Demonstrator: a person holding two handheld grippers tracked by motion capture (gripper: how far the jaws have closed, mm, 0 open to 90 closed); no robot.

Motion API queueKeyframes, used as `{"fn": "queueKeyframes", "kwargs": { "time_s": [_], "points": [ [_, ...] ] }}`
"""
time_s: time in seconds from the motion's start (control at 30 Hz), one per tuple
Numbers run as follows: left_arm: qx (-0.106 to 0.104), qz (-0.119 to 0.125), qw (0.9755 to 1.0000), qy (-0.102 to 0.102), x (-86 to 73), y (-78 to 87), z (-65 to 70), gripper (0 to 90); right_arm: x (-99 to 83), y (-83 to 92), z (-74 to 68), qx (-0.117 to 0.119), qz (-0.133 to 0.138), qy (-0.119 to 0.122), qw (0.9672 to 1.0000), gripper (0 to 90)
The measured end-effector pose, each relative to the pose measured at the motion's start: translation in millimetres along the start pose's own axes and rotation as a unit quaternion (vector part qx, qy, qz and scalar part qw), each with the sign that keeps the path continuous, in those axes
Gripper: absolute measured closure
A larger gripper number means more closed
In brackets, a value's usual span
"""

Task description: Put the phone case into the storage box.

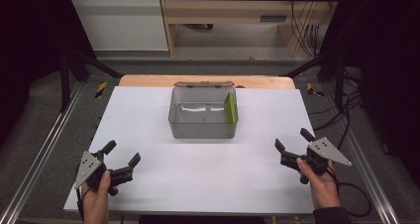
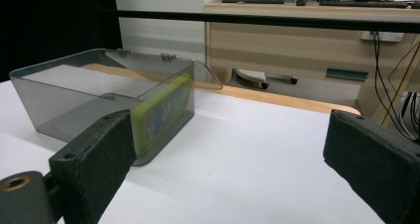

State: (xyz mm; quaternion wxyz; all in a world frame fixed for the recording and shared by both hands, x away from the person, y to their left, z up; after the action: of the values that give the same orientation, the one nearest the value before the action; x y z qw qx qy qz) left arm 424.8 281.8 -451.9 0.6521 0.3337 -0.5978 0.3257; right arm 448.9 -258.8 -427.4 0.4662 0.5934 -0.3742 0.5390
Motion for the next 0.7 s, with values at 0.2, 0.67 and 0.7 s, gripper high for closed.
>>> {"fn": "queueKeyframes", "kwargs": {
  "time_s": [0.2, 0.67, 0.7],
  "points": [
    [-0.001, 0.002, 1.0000, 0.000, 0.3, 0.0, 0.5, 1.0, -6.3, -0.1, -2.7, 0.003, -0.001, 0.003, 1.0000, 6.1],
    [-0.009, 0.007, 0.9999, -0.002, 0.9, -0.8, 3.5, 1.0, -14.8, -0.9, -9.5, 0.015, 0.000, 0.008, 0.9999, 6.1],
    [-0.010, 0.007, 0.9999, -0.002, 0.9, -0.9, 3.6, 1.1, -15.2, -0.9, -10.1, 0.015, 0.000, 0.008, 0.9999, 6.1]
  ]
}}
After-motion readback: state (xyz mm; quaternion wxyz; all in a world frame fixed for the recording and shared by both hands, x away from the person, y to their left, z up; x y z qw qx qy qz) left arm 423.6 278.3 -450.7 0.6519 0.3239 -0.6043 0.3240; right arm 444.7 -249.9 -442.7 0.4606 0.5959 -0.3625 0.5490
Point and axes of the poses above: each handheld gripper's, and its own axes: y roughly backward along the jaws, x roughly out of its top, z roughly to its right, the point moved 3 cm from there along -y, roughly forward along the jaws, and after that the axes turned 5 degrees about -x, right-handed, at the moved point
